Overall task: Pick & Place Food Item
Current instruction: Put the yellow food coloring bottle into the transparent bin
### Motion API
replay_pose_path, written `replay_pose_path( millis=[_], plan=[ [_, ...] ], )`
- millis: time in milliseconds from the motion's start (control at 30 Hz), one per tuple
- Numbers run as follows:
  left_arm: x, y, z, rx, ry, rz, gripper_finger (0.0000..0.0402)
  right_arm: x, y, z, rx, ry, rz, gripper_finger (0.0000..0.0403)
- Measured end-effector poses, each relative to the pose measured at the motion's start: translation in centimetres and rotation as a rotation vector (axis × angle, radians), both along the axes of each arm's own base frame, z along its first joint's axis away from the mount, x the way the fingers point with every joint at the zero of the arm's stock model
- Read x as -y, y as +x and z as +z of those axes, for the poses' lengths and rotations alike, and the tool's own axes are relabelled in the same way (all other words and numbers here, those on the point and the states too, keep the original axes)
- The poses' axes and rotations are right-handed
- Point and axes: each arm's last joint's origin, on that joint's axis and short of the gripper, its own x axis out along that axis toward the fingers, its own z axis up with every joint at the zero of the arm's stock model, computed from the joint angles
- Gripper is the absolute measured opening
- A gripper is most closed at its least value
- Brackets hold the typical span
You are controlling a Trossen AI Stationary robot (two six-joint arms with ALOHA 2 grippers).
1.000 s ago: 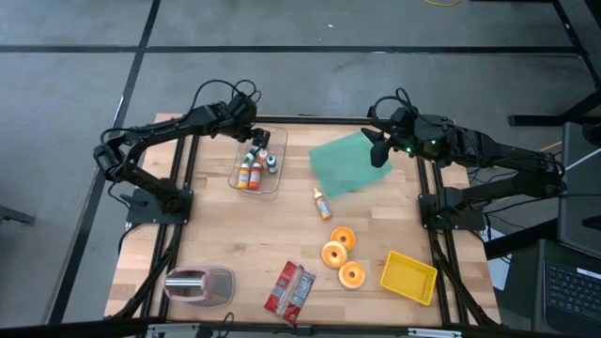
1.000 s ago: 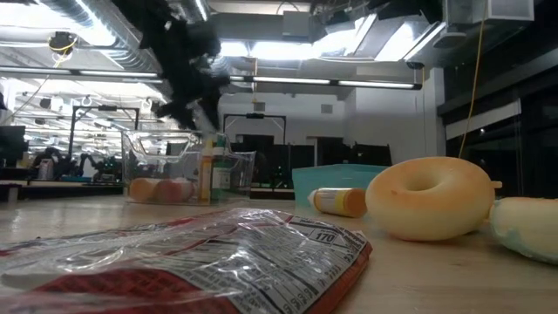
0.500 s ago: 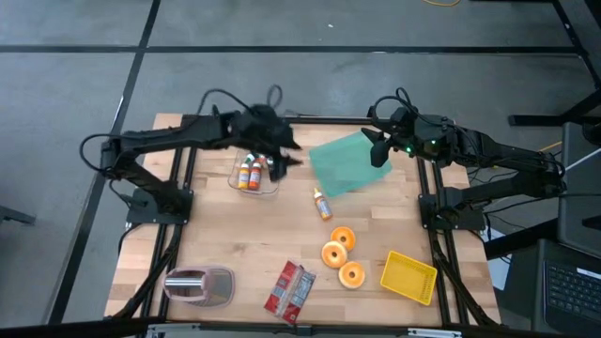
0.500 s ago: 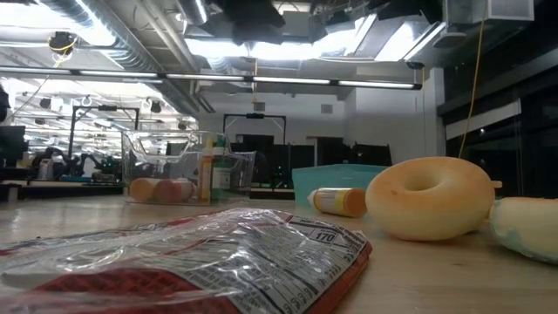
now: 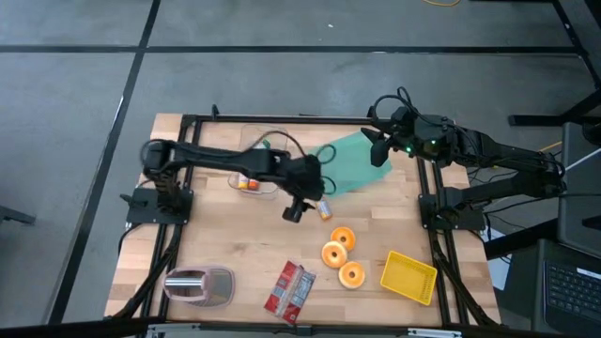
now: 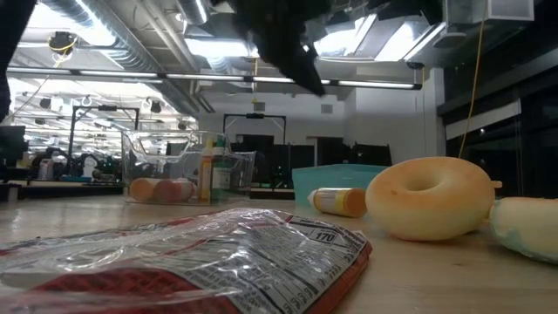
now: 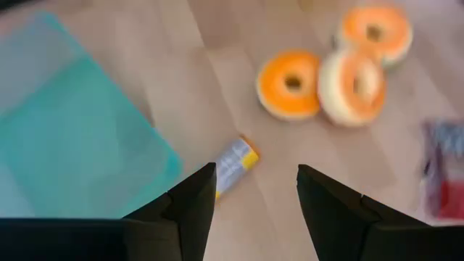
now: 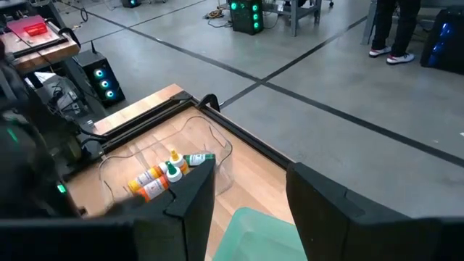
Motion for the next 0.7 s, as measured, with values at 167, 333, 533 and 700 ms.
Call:
replay_pose_path(
  millis=[167, 333, 533, 700],
  plan=[
    [0.2, 2.3, -2.7, -0.096, 0.081, -0.129, 0.0187, 0.0, 0.0, 0.0, 0.0, 0.0, 0.0, 0.0168],
    [0.4, 4.4, -4.8, -0.128, 0.137, -0.23, 0.0187, 0.0, 0.0, 0.0, 0.0, 0.0, 0.0, 0.0168],
    [0.3, 6.0, -7.1, -0.189, 0.184, -0.29, 0.0187, 0.0, 0.0, 0.0, -0.001, 0.0, 0.0, 0.0168],
    [0.3, 6.5, -8.8, -0.227, 0.192, -0.319, 0.0183, 0.0, 0.0, 0.0, 0.0, 0.0, 0.0, 0.0168]
  ],
)
